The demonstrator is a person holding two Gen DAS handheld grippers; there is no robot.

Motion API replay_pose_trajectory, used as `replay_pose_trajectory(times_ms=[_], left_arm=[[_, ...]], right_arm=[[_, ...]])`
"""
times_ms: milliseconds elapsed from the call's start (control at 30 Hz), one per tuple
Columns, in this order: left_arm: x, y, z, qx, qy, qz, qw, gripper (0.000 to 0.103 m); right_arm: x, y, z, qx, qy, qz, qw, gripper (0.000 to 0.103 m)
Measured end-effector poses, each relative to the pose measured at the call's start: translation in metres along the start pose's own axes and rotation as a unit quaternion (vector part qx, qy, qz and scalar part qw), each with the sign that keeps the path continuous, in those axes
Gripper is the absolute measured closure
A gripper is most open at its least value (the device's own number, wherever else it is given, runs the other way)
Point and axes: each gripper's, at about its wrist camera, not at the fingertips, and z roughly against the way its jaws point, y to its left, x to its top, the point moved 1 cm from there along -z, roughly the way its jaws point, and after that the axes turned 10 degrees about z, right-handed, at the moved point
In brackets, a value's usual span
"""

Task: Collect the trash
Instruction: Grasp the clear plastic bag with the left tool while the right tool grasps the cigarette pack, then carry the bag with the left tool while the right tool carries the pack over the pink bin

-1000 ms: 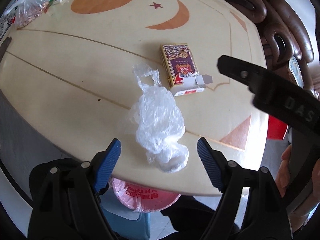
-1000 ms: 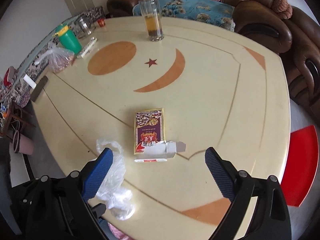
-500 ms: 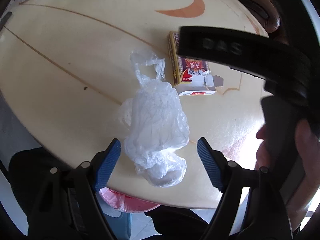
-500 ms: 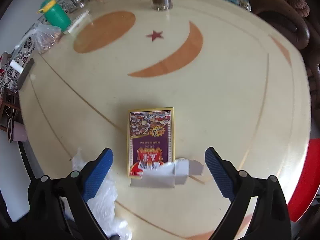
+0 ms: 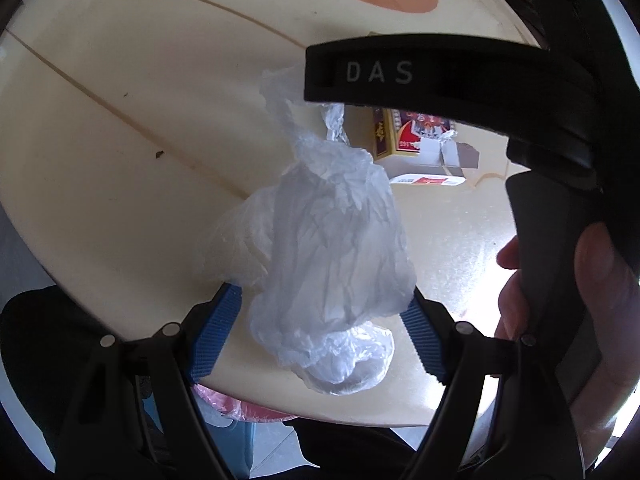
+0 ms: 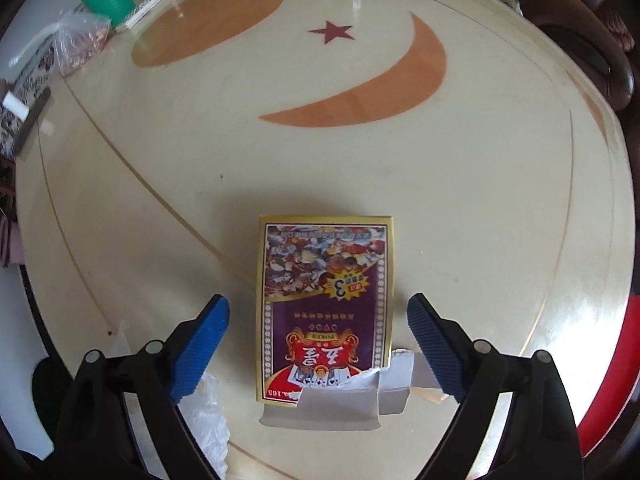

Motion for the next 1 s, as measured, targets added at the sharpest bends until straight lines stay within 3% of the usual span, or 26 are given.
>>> replay_pose_trajectory(times_ms=[133, 233, 333, 467, 800, 867, 1000], left_arm=[[0.001, -0.001, 0.000, 0.002, -0.007, -0.004, 1.0000, 0.026], [0.000, 0.000, 0.002, 0.004, -0.013, -0.003, 0.9999, 0.036], [0.000, -0.001, 0.003, -0.001, -0.008, -0.003, 1.0000, 0.051], [0.002, -0.001, 0.008, 0.001, -0.015, -0.025, 0.9996, 0.061], [0.001, 0.004, 0.029, 0.010, -0.062, -0.073, 0.9954, 0.064], [-0.001, 0.003, 0.036, 0.016, -0.085, -0.091, 0.9920, 0.064], [-0.008, 0.002, 0.052, 0.017, -0.126, -0.126, 0.9839, 0.064]], right_arm=[[0.001, 0.001, 0.003, -0.009, -0.009, 0.000, 1.000, 0.028], [0.001, 0.001, 0.007, -0.003, -0.017, -0.003, 1.000, 0.044], [0.000, 0.003, 0.008, -0.011, -0.019, 0.001, 1.000, 0.044], [-0.003, 0.002, 0.011, -0.014, -0.025, -0.007, 1.000, 0.044], [-0.026, -0.029, 0.045, -0.040, -0.078, -0.056, 0.995, 0.045], [-0.042, -0.039, 0.059, -0.039, -0.093, -0.071, 0.992, 0.044], [-0.070, -0.043, 0.081, -0.081, -0.119, -0.081, 0.986, 0.045]])
